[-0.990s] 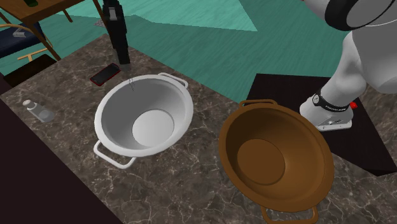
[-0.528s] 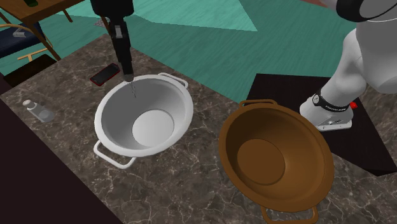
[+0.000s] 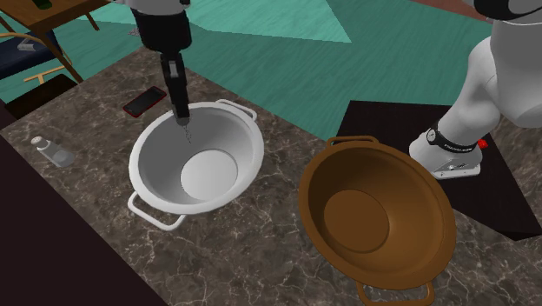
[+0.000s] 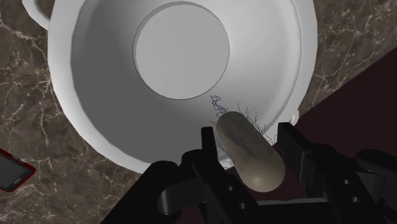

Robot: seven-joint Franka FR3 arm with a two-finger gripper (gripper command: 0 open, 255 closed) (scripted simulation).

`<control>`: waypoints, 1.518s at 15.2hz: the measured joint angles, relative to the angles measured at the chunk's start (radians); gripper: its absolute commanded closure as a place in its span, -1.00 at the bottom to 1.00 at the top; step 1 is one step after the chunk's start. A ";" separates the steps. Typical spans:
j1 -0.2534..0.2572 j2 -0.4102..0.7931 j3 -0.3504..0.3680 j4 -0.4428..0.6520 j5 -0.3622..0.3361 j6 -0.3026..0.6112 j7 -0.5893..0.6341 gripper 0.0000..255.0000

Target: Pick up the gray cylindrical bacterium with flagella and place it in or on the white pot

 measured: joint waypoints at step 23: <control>-0.014 -0.013 -0.003 -0.020 0.004 0.006 -0.017 -1.00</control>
